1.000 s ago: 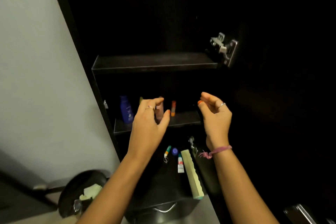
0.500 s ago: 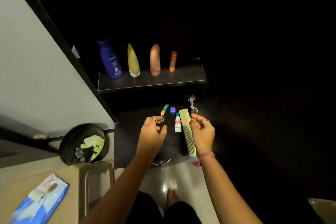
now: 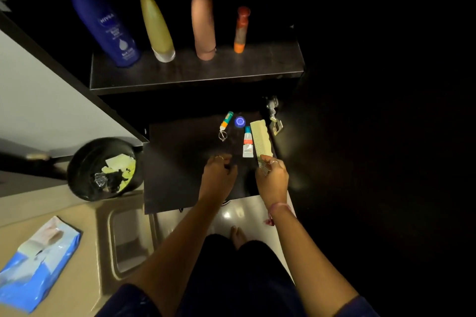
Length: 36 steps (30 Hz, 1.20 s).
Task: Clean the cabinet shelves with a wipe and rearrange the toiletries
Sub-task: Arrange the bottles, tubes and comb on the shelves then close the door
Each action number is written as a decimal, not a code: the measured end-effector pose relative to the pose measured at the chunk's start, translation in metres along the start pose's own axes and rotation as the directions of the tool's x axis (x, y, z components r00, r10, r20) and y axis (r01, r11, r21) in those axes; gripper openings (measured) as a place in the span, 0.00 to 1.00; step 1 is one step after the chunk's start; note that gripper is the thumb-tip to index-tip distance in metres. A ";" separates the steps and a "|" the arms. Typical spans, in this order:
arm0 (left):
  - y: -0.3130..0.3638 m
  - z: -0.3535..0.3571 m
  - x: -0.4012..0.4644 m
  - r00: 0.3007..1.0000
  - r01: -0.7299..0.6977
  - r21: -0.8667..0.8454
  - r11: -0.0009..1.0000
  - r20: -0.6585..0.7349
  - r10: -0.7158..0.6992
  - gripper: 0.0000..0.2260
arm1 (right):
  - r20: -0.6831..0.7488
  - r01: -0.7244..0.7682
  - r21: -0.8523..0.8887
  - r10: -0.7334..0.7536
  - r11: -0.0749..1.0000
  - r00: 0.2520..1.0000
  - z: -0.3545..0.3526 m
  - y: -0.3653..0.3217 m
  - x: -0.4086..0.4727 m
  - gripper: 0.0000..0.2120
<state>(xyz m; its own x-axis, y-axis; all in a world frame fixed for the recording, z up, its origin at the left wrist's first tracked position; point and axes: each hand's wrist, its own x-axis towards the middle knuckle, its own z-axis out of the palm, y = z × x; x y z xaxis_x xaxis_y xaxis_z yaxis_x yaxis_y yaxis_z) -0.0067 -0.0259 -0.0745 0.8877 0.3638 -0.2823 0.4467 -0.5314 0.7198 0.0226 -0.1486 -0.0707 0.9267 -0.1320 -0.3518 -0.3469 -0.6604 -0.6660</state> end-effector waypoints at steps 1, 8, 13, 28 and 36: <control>-0.001 0.003 0.003 1.000 0.008 -0.008 1.000 -0.006 -0.009 0.10 | 0.014 0.025 -0.032 -0.024 0.999 1.000 0.003 0.001 0.002 0.16; 0.001 0.013 0.030 1.000 -0.027 -0.027 0.999 -0.008 0.026 0.06 | 0.032 0.232 -0.068 -0.231 0.970 0.973 0.026 -0.026 0.033 0.15; -0.006 0.013 0.040 1.000 0.004 -0.068 0.998 -0.024 -0.006 0.10 | 0.060 0.437 -0.316 -0.442 0.842 0.895 0.045 -0.058 0.086 0.18; -0.026 -0.010 0.028 0.989 0.143 -0.112 0.983 -0.010 -0.145 0.10 | -0.102 0.679 -0.025 -0.678 0.734 0.728 -0.027 -0.093 0.030 0.18; -0.023 -0.016 0.040 0.989 0.130 -0.140 0.982 -0.053 -0.138 0.09 | -0.529 0.701 -0.005 -0.597 0.713 0.603 -0.094 -0.173 0.025 0.12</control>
<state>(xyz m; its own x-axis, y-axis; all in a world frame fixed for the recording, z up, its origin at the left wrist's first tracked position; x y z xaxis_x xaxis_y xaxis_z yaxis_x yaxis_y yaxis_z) 0.0173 0.0128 -0.0923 0.8103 0.4735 -0.3452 0.5377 -0.3670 0.7590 0.1191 -0.1073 0.0973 0.8426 -0.0760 0.5332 0.4033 -0.5671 -0.7182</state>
